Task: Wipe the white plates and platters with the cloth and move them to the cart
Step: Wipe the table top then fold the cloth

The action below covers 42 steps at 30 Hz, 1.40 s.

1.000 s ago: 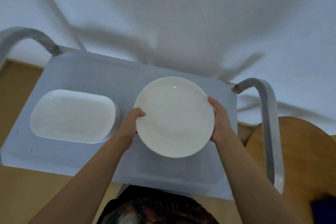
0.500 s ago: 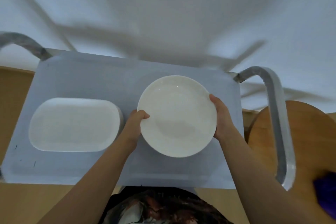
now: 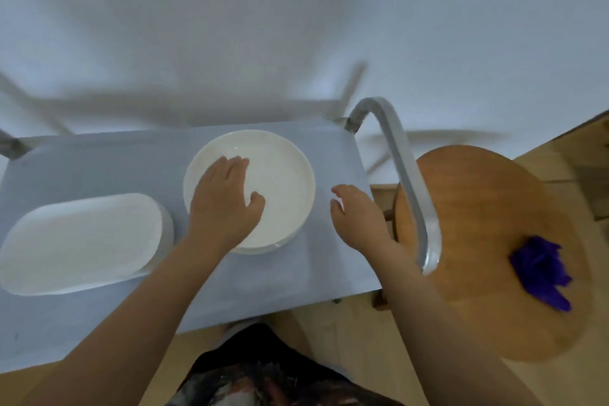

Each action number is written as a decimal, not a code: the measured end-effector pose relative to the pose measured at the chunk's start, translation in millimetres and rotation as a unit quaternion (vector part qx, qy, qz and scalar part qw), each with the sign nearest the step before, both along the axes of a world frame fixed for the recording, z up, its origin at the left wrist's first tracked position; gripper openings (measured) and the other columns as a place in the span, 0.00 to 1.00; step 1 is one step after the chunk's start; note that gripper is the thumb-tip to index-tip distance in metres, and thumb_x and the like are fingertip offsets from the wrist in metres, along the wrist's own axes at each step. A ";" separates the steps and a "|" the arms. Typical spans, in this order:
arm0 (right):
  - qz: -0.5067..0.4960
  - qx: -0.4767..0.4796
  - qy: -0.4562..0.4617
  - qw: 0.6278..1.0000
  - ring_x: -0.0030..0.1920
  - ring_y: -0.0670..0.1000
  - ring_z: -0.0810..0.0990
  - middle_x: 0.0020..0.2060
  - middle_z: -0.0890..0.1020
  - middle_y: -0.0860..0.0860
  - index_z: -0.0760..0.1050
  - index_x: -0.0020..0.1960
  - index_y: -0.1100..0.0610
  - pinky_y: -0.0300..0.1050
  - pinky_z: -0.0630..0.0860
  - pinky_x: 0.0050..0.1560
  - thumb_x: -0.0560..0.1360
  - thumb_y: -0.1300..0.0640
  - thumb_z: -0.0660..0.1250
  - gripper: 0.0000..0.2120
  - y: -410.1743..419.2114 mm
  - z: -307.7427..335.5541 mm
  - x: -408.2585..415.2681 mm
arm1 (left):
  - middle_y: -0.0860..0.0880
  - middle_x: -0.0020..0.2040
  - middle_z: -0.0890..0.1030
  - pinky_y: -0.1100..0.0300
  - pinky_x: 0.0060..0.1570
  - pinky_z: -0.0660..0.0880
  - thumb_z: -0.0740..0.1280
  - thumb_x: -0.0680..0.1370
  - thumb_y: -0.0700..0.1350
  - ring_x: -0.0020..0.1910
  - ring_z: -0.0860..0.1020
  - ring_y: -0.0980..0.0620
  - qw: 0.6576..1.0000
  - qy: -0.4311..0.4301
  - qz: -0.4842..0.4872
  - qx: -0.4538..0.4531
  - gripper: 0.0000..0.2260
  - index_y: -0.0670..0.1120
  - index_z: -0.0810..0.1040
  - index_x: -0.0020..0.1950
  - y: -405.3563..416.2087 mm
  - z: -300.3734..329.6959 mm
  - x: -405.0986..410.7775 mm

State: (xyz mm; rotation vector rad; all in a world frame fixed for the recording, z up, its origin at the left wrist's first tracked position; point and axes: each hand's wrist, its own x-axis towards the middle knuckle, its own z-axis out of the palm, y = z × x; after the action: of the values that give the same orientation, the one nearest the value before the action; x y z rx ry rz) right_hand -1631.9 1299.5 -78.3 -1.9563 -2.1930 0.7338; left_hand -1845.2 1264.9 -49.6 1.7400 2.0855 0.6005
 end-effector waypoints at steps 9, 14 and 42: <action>-0.086 0.119 0.023 0.989 0.54 0.56 0.75 0.54 0.78 0.57 0.73 0.61 0.60 0.47 0.71 0.52 0.77 0.57 0.60 0.14 -94.3 46.6 142.3 | 0.43 0.65 0.76 0.52 0.61 0.66 0.62 0.77 0.46 0.64 0.71 0.43 0.981 0.043 -0.191 0.006 0.19 0.43 0.72 0.67 -43.5 37.9 172.3; -0.167 0.078 -0.012 0.983 0.64 0.52 0.70 0.64 0.73 0.53 0.67 0.69 0.56 0.46 0.68 0.59 0.78 0.52 0.58 0.20 -155.1 40.3 232.0 | 0.44 0.50 0.80 0.51 0.49 0.74 0.61 0.76 0.46 0.50 0.77 0.44 0.963 0.062 -0.264 0.013 0.13 0.42 0.78 0.55 -85.4 40.0 271.2; -0.340 -0.105 0.032 0.934 0.60 0.54 0.74 0.62 0.75 0.53 0.71 0.65 0.57 0.46 0.69 0.56 0.78 0.53 0.61 0.17 -96.1 -63.8 541.2 | 0.46 0.63 0.77 0.55 0.58 0.70 0.60 0.79 0.49 0.62 0.74 0.47 0.885 0.063 -0.391 -0.244 0.18 0.44 0.73 0.66 12.5 -73.4 604.5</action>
State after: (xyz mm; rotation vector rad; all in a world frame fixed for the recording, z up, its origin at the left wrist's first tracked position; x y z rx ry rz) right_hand -1090.7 1203.4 -142.1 -2.5166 -1.2738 0.9026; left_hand -1240.7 1277.4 -123.0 2.0840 1.2348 -0.2609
